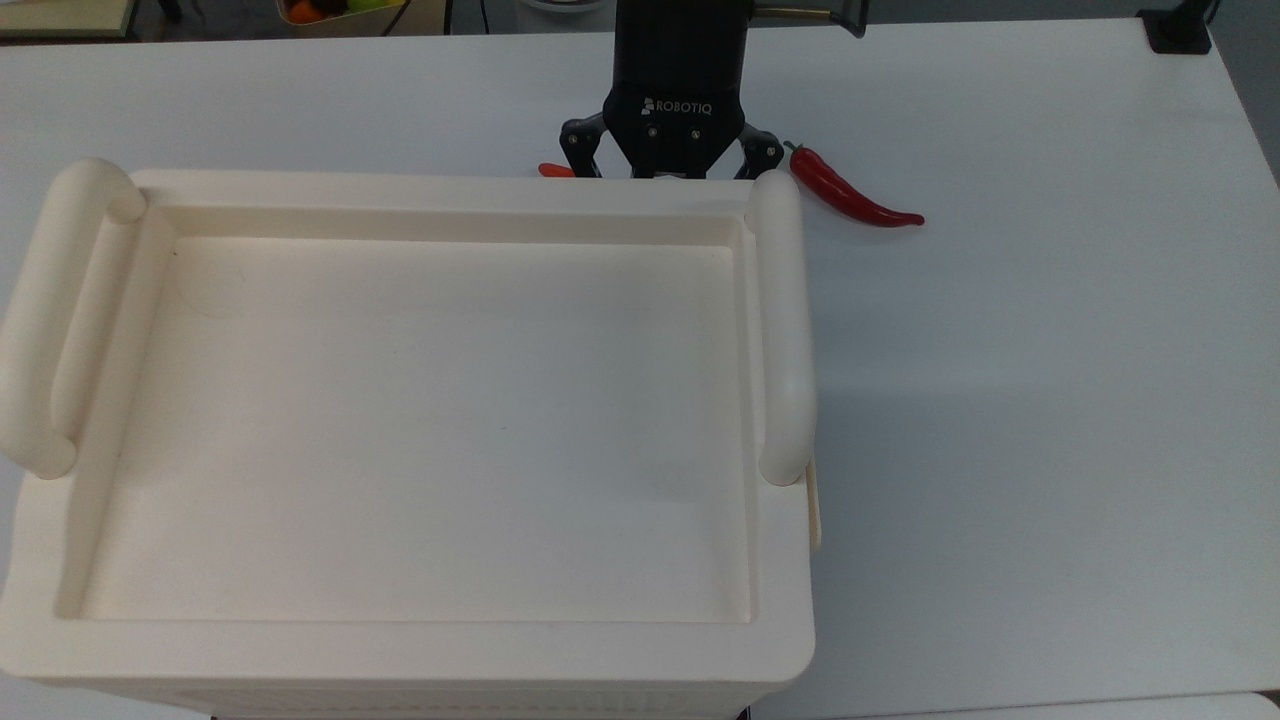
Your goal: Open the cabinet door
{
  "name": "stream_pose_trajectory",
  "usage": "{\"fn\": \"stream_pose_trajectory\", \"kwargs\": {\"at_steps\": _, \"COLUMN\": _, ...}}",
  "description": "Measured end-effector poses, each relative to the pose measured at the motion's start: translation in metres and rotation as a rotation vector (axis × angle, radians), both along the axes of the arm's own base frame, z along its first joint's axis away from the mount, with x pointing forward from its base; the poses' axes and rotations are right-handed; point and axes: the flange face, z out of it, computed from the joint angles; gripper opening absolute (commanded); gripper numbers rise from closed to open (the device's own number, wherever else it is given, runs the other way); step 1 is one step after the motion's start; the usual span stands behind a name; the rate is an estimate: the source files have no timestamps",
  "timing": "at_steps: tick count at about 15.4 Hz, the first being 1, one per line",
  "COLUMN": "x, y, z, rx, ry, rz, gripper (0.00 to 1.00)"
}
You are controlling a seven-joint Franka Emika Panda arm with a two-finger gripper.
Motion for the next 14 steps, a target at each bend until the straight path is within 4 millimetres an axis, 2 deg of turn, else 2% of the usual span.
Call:
{"fn": "stream_pose_trajectory", "kwargs": {"at_steps": 2, "x": -0.001, "y": 0.003, "z": 0.0, "rx": 0.0, "ry": 0.0, "rz": 0.004, "gripper": 0.08}}
{"fn": "stream_pose_trajectory", "kwargs": {"at_steps": 8, "x": -0.002, "y": 0.003, "z": 0.0, "rx": -0.001, "ry": 0.006, "rz": 0.001, "gripper": 0.07}}
{"fn": "stream_pose_trajectory", "kwargs": {"at_steps": 10, "x": -0.005, "y": 0.003, "z": 0.002, "rx": -0.007, "ry": 0.028, "rz": -0.004, "gripper": 0.12}}
{"fn": "stream_pose_trajectory", "kwargs": {"at_steps": 12, "x": -0.013, "y": 0.004, "z": 0.006, "rx": -0.019, "ry": 0.069, "rz": -0.012, "gripper": 0.3}}
{"fn": "stream_pose_trajectory", "kwargs": {"at_steps": 13, "x": -0.016, "y": 0.004, "z": 0.008, "rx": -0.024, "ry": 0.089, "rz": -0.018, "gripper": 0.61}}
{"fn": "stream_pose_trajectory", "kwargs": {"at_steps": 14, "x": -0.019, "y": 0.001, "z": 0.009, "rx": -0.03, "ry": 0.11, "rz": -0.026, "gripper": 0.75}}
